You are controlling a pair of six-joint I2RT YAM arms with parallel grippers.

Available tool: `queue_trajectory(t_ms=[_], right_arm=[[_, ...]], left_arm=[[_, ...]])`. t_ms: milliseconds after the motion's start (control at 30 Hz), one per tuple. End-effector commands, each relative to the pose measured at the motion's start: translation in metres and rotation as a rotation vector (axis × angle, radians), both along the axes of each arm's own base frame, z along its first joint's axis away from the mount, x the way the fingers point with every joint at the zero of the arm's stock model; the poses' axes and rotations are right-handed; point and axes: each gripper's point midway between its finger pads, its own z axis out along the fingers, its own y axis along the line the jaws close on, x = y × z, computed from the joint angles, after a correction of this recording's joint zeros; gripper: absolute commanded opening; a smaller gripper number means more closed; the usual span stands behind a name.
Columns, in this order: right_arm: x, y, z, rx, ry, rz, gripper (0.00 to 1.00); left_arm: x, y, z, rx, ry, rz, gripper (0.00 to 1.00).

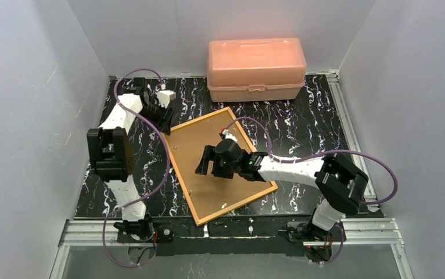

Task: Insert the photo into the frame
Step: Adjust the photo frame at the center of the board.

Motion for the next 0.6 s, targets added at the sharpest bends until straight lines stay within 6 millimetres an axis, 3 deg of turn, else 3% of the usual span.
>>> queue_trajectory(t_ms=[0, 100, 200, 300, 433, 567], right_arm=[[-0.007, 0.025, 0.02, 0.135, 0.027, 0.009, 0.92], [-0.014, 0.031, 0.019, 0.156, 0.045, 0.036, 0.91], [-0.019, 0.035, 0.018, 0.163, 0.055, 0.053, 0.91], [-0.019, 0.034, 0.02, 0.173, 0.048, 0.046, 0.91], [-0.025, 0.038, 0.017, 0.194, 0.043, 0.033, 0.9], [-0.039, 0.045, 0.007, 0.219, 0.052, 0.054, 0.89]], left_arm=[[0.036, 0.006, 0.01, 0.029, -0.027, 0.032, 0.57], [0.044, 0.01, -0.004, 0.051, 0.007, 0.033, 0.56], [0.027, 0.006, -0.004, 0.026, 0.04, -0.006, 0.5], [-0.013, -0.001, 0.0, -0.02, 0.052, -0.08, 0.48], [-0.081, -0.01, 0.0, -0.076, 0.058, -0.162, 0.49], [-0.116, -0.009, -0.003, -0.048, -0.021, -0.224, 0.49]])
